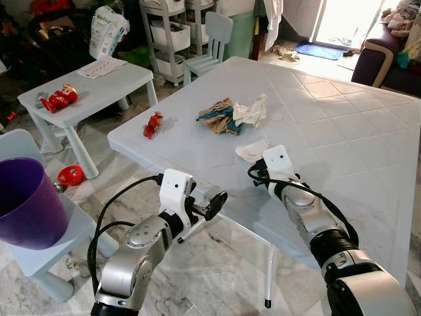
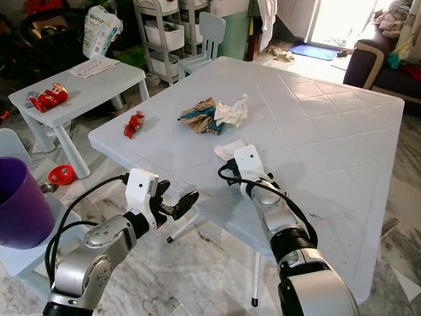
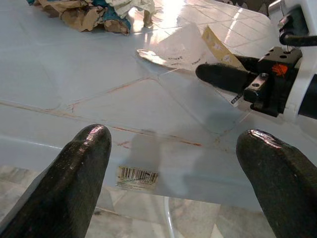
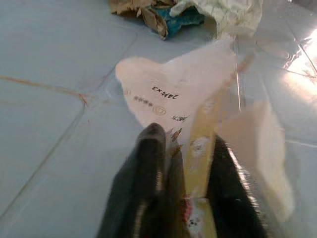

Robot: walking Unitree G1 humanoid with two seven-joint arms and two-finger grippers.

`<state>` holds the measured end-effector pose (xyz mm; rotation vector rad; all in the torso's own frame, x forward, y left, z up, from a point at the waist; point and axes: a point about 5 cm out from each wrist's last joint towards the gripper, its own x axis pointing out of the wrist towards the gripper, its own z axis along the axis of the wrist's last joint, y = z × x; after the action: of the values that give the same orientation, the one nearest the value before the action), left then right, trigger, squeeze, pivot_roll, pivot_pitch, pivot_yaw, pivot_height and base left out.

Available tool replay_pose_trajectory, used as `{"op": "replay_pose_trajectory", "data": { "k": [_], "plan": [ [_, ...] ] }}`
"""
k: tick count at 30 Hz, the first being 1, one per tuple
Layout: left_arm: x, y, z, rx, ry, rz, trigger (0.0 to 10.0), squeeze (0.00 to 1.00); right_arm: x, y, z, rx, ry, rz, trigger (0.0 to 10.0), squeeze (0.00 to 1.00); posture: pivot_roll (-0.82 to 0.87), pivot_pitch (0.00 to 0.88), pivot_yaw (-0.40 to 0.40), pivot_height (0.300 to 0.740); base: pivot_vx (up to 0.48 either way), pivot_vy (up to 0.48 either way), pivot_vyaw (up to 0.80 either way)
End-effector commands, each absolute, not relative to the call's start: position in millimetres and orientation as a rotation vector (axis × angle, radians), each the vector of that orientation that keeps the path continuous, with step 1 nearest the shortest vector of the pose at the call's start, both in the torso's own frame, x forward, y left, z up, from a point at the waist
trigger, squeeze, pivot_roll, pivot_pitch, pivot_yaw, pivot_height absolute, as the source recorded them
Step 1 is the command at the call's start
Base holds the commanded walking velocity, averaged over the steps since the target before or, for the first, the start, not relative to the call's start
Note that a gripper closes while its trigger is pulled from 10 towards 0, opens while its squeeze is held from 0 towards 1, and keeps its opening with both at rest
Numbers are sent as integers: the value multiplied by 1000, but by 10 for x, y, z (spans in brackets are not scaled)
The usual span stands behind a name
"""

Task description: Picking trash to rubbish bin

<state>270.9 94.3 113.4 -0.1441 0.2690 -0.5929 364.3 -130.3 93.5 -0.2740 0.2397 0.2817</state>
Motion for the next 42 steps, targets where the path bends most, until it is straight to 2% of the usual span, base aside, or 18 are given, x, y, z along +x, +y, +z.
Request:
{"op": "replay_pose_trajectory", "data": {
  "k": [1,8,11,14,17,18,25,26,27,29,35,42],
  "plan": [
    [2732,925,1183,-126,247,-604,10000,0,3690,-1296,1026,-255,202,276,0,0,39,0,-2,740,0,0,0],
    [2877,1094,1229,-103,204,-455,10000,0,3739,-1425,1142,-244,149,226,0,0,34,0,5,740,0,0,0],
    [3006,1267,1295,-95,169,-339,10000,0,3742,-1522,1193,-245,120,199,0,0,29,0,10,740,0,0,0],
    [3032,1310,1313,-78,157,-310,10000,0,3736,-1546,1196,-243,114,192,0,0,28,0,10,740,0,0,0],
    [3092,1457,1351,-82,126,-192,10000,0,3707,-1591,1210,-234,94,184,0,0,26,0,8,740,0,0,0],
    [3131,1583,1382,-72,101,-89,10000,0,3681,-1618,1241,-226,66,179,0,0,26,0,7,740,0,0,0],
    [3182,1766,1417,-84,85,16,10000,0,3621,-1624,1326,-180,6,187,0,0,23,0,6,740,0,0,0],
    [3194,1791,1429,-85,81,23,10000,0,3600,-1602,1340,-168,-7,202,5529,0,21,0,6,740,0,0,0],
    [3194,1791,1429,-85,81,23,10000,0,3600,-1602,1340,-168,-7,202,5529,0,21,0,6,740,0,0,0],
    [3216,1815,1450,-86,71,30,10000,0,3566,-1553,1361,-153,-30,231,10000,0,19,0,7,740,0,0,0],
    [3268,1803,1472,-100,57,38,10000,0,3506,-1457,1393,-155,-48,258,10000,0,17,0,7,740,0,196,0],
    [3277,1796,1466,-104,58,40,10000,0,3492,-1471,1416,-158,-49,255,10000,0,16,0,5,740,0,464,0]
  ]
}}
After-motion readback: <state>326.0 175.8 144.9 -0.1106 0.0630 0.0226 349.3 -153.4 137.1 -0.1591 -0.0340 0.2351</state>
